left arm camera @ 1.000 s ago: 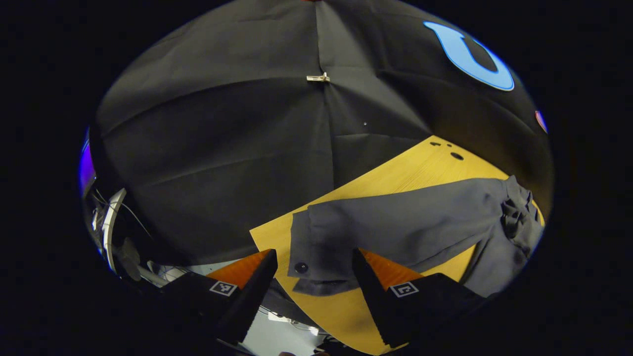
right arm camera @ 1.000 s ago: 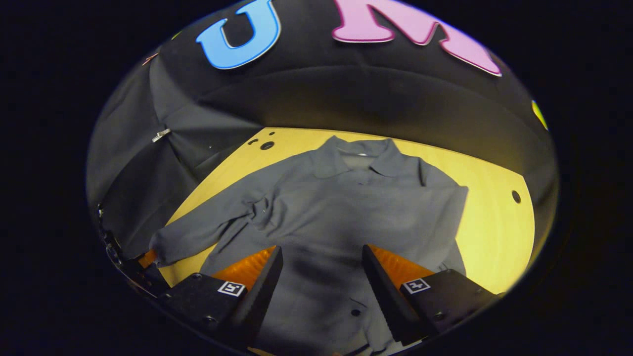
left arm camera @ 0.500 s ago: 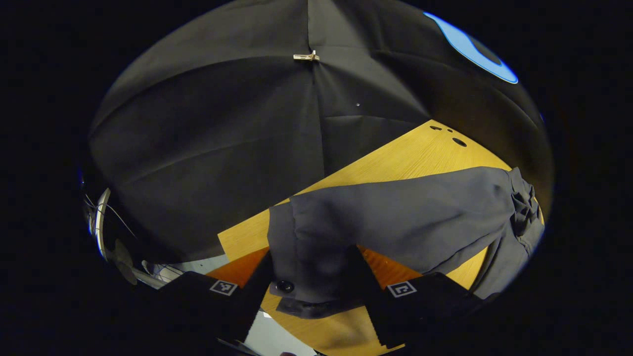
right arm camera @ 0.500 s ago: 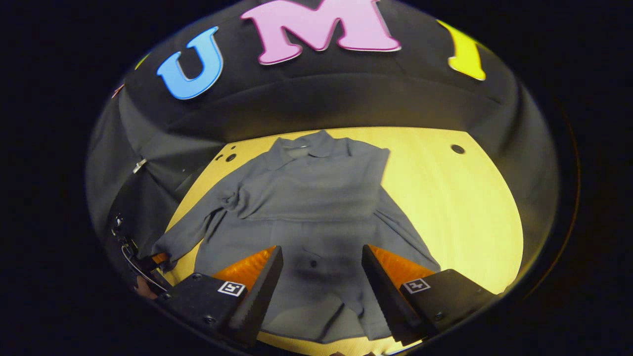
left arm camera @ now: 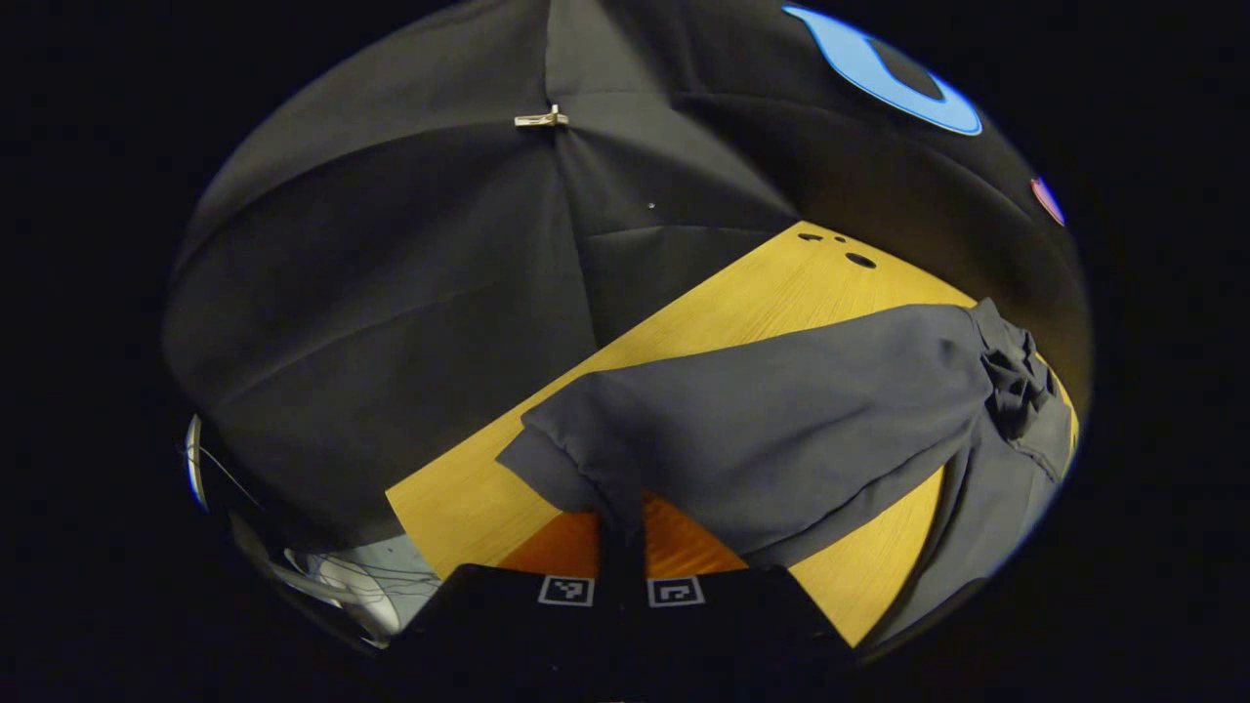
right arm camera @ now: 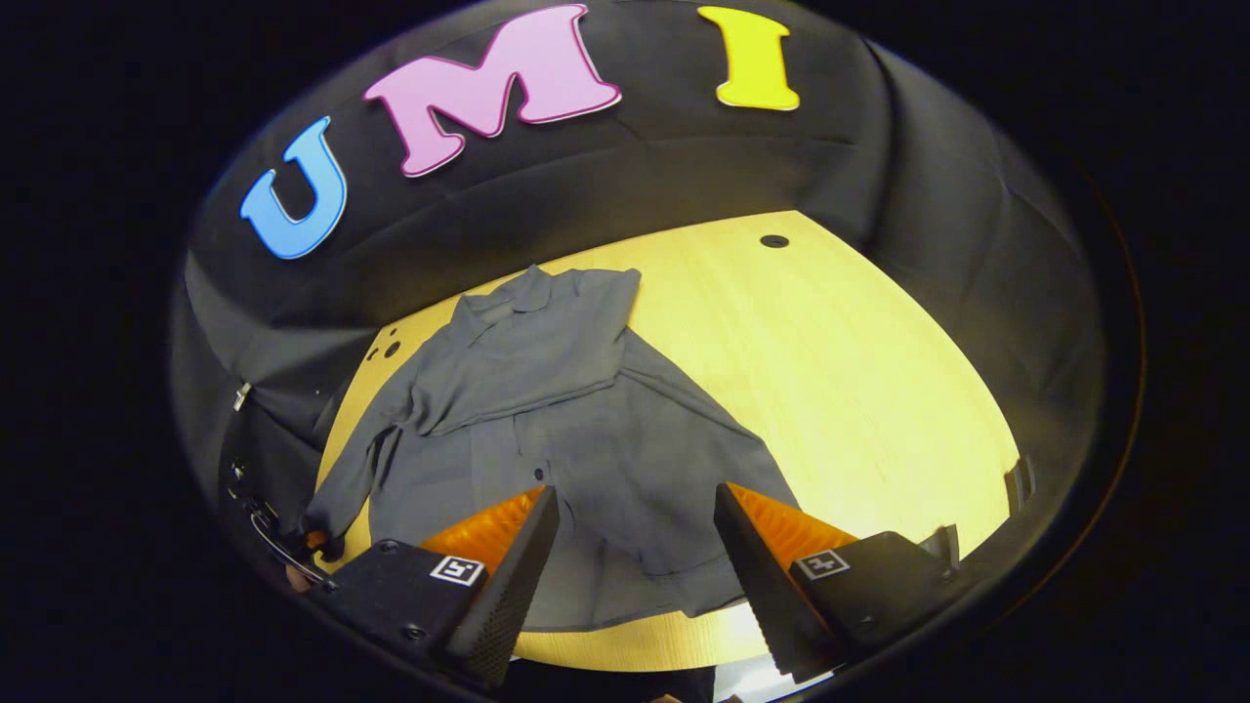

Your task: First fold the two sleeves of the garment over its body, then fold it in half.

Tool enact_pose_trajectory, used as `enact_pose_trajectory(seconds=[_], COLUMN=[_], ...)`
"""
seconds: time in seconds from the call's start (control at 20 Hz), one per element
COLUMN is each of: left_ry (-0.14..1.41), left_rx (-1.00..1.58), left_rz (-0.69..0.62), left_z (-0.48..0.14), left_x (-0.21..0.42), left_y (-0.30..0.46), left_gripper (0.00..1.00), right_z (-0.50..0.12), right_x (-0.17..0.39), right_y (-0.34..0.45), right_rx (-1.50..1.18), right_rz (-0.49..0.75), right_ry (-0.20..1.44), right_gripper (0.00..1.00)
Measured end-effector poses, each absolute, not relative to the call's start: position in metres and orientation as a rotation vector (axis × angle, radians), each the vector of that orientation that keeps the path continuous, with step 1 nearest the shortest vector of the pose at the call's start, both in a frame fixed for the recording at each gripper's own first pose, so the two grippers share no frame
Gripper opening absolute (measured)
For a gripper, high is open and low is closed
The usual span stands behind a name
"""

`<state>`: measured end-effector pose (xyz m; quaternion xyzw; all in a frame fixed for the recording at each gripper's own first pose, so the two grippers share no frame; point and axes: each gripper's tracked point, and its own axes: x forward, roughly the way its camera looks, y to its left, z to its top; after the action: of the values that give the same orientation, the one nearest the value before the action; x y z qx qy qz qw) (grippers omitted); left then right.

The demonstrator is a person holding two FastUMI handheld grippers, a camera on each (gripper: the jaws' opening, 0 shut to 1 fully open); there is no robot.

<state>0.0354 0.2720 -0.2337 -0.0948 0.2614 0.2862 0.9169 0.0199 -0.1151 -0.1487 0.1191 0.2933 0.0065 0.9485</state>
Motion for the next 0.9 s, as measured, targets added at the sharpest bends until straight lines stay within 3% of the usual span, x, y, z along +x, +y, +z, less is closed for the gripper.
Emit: enact_pose_trajectory(seconds=[0.45, 0.9], left_ry=[0.384, 0.261], left_rx=[-0.106, -0.064], left_rz=[0.517, 0.281], left_z=[-0.132, -0.039], left_x=[0.072, 0.154], left_y=[0.213, 0.082], left_gripper=[0.05, 0.05], right_z=[-0.156, -0.17], right_x=[0.037, 0.042], right_y=[-0.171, -0.205], right_rx=[0.288, 0.275], right_rz=[-0.057, -0.046], right_ry=[0.582, 0.584], right_gripper=[0.99, 0.99])
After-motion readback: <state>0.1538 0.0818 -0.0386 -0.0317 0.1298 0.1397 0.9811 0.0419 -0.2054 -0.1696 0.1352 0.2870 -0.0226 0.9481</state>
